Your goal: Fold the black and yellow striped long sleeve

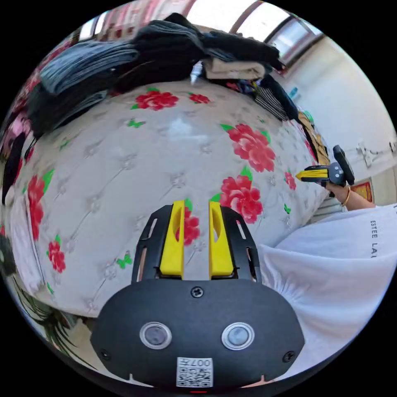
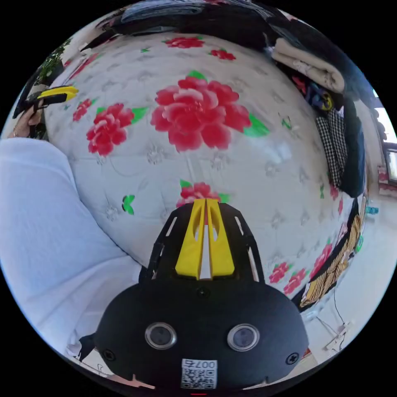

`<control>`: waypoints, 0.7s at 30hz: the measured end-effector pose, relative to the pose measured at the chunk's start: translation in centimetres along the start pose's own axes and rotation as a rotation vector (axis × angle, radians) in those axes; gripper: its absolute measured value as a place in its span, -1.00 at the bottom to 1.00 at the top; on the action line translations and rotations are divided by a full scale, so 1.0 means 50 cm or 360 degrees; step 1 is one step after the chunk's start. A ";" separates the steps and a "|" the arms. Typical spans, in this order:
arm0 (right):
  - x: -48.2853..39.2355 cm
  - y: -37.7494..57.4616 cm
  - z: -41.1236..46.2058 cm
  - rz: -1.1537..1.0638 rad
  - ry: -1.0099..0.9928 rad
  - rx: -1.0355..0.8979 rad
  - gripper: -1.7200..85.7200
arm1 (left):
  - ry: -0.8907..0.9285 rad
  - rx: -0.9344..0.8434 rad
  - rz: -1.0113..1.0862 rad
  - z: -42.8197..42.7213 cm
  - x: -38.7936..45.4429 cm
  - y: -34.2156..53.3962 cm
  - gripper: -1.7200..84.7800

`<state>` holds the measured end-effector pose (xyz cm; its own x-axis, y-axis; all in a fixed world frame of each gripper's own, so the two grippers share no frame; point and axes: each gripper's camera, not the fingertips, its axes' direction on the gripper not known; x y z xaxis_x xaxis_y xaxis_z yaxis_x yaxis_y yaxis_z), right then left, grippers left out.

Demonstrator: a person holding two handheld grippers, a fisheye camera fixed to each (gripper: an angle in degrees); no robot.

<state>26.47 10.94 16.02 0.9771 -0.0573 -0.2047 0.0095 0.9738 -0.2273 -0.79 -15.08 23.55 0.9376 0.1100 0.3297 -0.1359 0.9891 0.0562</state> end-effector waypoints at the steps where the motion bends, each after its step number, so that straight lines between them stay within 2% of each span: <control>1: -0.007 0.016 0.016 0.0030 -0.0062 -0.0010 -0.96 | 0.0017 -0.0056 0.0072 0.026 0.049 -0.031 -0.76; 2: -0.013 0.021 0.025 0.0042 -0.0098 -0.0016 -0.96 | 0.0008 -0.0086 0.0125 0.048 0.096 -0.055 -0.76; 5: -0.043 0.051 0.005 0.0166 0.0000 0.0285 -0.96 | -0.0002 -0.0186 0.0224 0.106 0.206 -0.093 -0.77; 8: -0.055 0.069 -0.009 0.0124 0.0012 0.0438 -0.94 | -0.0110 -0.0292 0.0331 0.168 0.306 -0.103 -0.81; 10: -0.017 0.082 -0.027 0.0138 -0.0161 0.0515 -0.92 | -0.0136 -0.0454 0.0352 0.218 0.353 -0.105 -0.82; 11: 0.000 0.084 -0.031 0.0166 -0.0233 0.0516 -0.91 | -0.0225 -0.0418 0.0329 0.223 0.375 -0.105 -0.82; 13: 0.094 0.116 -0.047 0.0399 -0.0413 0.0581 -0.87 | -0.0285 -0.0428 0.0284 0.231 0.394 -0.110 -0.83; 15: 0.184 0.179 -0.065 0.0655 -0.0410 0.0738 -0.86 | -0.0286 -0.0429 0.0207 0.237 0.399 -0.116 -0.83; 18: 0.356 0.319 -0.086 0.1100 -0.0242 0.0890 -0.84 | -0.0268 -0.0424 0.0161 0.244 0.404 -0.120 -0.83; 21: 0.543 0.462 -0.097 0.1446 -0.0021 0.0903 -0.83 | -0.0286 -0.0410 0.0128 0.251 0.413 -0.118 -0.83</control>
<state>52.17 30.79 0.58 0.6697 0.7399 -0.0634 -0.6287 0.6104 0.4818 15.38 -19.89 41.85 0.8527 0.1924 0.4857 -0.1000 0.9726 -0.2098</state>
